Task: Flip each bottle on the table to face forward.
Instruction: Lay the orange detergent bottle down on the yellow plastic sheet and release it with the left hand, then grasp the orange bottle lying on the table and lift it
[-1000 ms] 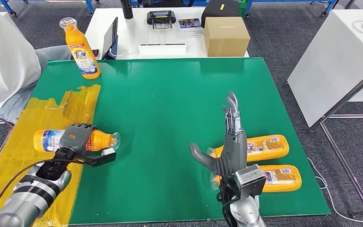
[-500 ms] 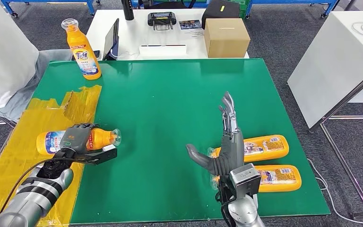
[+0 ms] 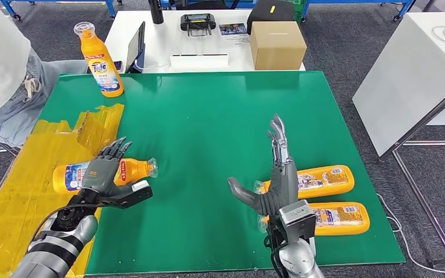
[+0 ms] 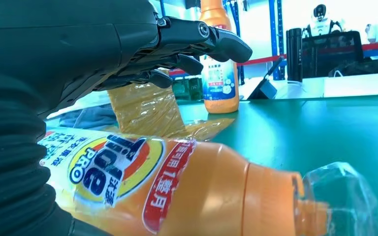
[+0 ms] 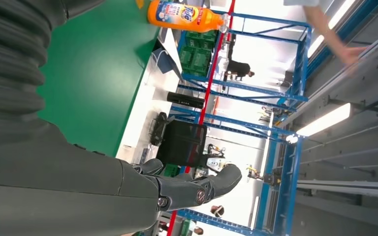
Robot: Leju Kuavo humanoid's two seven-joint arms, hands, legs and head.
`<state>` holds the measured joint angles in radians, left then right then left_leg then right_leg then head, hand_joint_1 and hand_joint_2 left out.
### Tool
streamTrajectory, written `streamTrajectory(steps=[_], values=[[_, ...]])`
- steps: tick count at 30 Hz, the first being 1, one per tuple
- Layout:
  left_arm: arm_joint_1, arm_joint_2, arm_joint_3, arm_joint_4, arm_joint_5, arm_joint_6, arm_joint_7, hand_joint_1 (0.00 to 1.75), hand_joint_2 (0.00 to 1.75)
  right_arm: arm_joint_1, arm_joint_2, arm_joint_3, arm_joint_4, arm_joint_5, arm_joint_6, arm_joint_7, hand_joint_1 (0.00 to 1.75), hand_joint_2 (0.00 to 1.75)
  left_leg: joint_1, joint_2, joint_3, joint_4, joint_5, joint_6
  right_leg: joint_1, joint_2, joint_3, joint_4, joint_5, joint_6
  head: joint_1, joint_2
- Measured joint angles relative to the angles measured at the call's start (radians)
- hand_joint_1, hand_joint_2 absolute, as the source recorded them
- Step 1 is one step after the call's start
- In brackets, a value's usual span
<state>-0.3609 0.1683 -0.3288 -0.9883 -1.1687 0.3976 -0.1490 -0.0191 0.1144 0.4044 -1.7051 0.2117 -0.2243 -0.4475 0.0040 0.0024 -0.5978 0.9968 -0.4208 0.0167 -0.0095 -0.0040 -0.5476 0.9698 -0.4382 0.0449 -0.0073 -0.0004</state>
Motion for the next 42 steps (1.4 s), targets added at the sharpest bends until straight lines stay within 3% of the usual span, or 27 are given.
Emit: streamTrajectory(steps=[3, 9, 12, 16, 19, 24, 27, 31, 42], values=[[0.012, -0.002, 0.006, -0.021, 0.016, 0.022, -0.017, 0.00, 1.75, 0.000, -0.001, 0.000, 0.002, 0.000, 0.000, 0.000, 0.00, 1.75, 0.000, 0.000, 0.000, 0.000, 0.000, 0.000, 0.000, 0.000, 0.000, 0.000, 0.000, 0.000, 0.000, 0.000], [0.068, -0.021, 0.026, -0.148, 0.027, 0.152, -0.047, 0.00, 1.75, 0.003, -0.005, 0.000, 0.005, 0.006, -0.011, 0.003, 0.00, 1.75, 0.000, 0.000, -0.001, 0.000, 0.000, 0.000, 0.000, 0.000, -0.001, 0.000, 0.000, 0.000, 0.000, 0.000], [0.109, -0.041, 0.039, -0.240, 0.174, 0.188, -0.135, 0.00, 1.75, 0.008, -0.008, 0.000, 0.007, 0.028, -0.027, 0.003, 0.00, 1.75, 0.000, 0.000, -0.001, 0.000, 0.000, 0.000, 0.000, 0.000, -0.001, 0.000, 0.000, 0.000, 0.000, 0.000], [0.186, -0.081, 0.065, -0.424, 0.608, 0.088, -0.325, 0.00, 1.75, 0.008, -0.017, 0.000, 0.014, 0.150, -0.100, 0.018, 0.00, 1.75, 0.000, 0.000, -0.002, 0.000, 0.000, 0.000, 0.000, 0.000, -0.002, 0.000, 0.000, 0.000, 0.000, 0.000], [0.234, -0.105, 0.087, -0.549, 0.788, -0.006, -0.377, 0.00, 1.75, 0.008, -0.028, 0.000, 0.021, 0.231, -0.142, 0.038, 0.00, 1.75, 0.000, 0.000, -0.002, 0.000, 0.000, 0.000, 0.000, 0.000, -0.002, 0.000, 0.000, 0.000, 0.000, 0.000], [0.277, -0.127, 0.115, -0.645, 0.862, -0.088, -0.388, 0.00, 1.75, 0.007, -0.052, 0.001, 0.030, 0.285, -0.124, 0.082, 0.00, 1.75, 0.000, 0.000, -0.002, 0.000, 0.000, 0.000, 0.000, 0.000, -0.002, 0.000, 0.000, 0.000, 0.000, 0.000], [0.308, -0.143, 0.131, -0.671, 0.910, -0.169, -0.372, 0.00, 1.75, 0.007, -0.095, 0.000, 0.040, 0.413, -0.088, 0.164, 0.00, 1.75, 0.000, 0.000, -0.002, 0.000, 0.000, 0.000, 0.000, 0.000, -0.002, 0.000, 0.000, 0.000, 0.000, 0.000], [0.350, -0.166, 0.142, -0.689, 0.906, -0.202, -0.359, 0.00, 1.75, 0.014, -0.163, -0.020, 0.057, 0.552, -0.071, 0.230, 0.00, 1.75, -0.002, 0.000, -0.002, 0.000, -0.001, 0.000, -0.002, 0.000, -0.002, -0.001, 0.000, 0.000, 0.000, 0.000], [0.396, -0.195, 0.168, -0.698, 0.922, -0.255, -0.351, 0.00, 1.75, 0.033, -0.322, -0.190, 0.093, 0.615, 0.035, 0.280, 0.00, 1.75, -0.002, 0.000, -0.002, 0.000, -0.001, 0.001, -0.002, 0.000, -0.002, -0.001, 0.000, 0.000, -0.001, 0.000]])
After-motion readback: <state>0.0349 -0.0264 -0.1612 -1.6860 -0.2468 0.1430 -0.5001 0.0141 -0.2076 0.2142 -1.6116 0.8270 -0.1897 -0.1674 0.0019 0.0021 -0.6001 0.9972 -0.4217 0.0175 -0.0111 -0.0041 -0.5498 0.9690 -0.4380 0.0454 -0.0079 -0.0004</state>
